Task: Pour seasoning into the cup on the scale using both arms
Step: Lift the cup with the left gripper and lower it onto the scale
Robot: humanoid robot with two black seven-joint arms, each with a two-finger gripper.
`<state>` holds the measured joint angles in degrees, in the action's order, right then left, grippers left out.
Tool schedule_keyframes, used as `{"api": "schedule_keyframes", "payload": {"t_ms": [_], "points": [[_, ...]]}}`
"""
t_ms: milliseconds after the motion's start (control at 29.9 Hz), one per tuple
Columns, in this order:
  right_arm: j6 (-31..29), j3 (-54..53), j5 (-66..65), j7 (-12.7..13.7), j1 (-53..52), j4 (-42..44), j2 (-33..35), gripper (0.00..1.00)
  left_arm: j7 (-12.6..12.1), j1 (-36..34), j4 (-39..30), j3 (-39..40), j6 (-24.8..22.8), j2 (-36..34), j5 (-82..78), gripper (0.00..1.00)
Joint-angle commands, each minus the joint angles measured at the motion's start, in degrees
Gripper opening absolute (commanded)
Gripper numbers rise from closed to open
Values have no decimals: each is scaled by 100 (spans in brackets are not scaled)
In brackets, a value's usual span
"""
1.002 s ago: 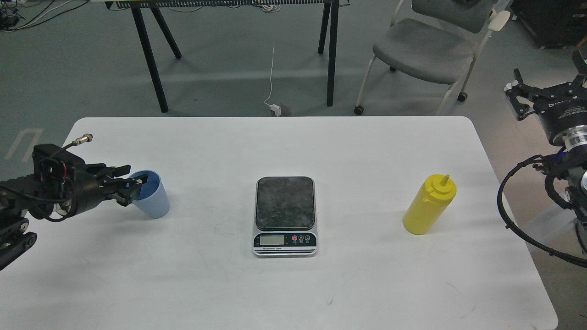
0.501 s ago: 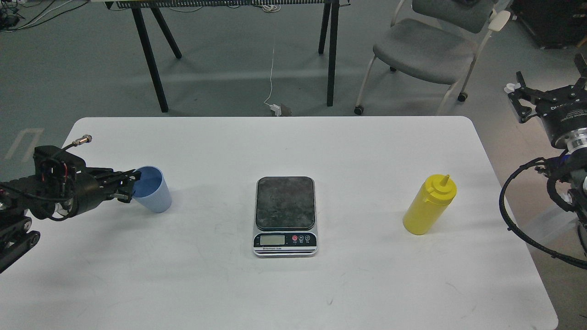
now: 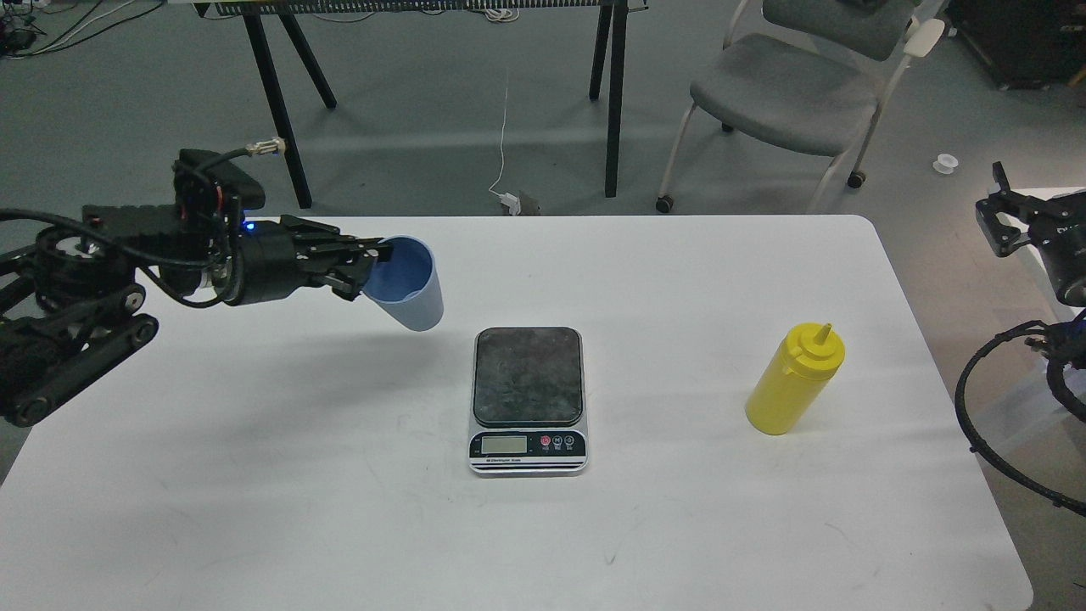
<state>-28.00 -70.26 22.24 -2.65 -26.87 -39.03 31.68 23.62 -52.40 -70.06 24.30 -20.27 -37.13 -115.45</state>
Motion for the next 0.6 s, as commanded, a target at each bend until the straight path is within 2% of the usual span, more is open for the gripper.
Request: {"api": "schedule_keyframes", "payload": {"t_ms": [0,167,568], "points": [[0,-66,9,2,94,1,75,99,-270,-402,19,-337,-266,732,-22,0],[0,-172,9,2,173,1,110,100,-288,-649,624,-1067,-258,1418,-13,1],[0,-260,9,2,270,-201,110,100,-270,-579,1021,-1112,-240,1735,-13,3]]}}
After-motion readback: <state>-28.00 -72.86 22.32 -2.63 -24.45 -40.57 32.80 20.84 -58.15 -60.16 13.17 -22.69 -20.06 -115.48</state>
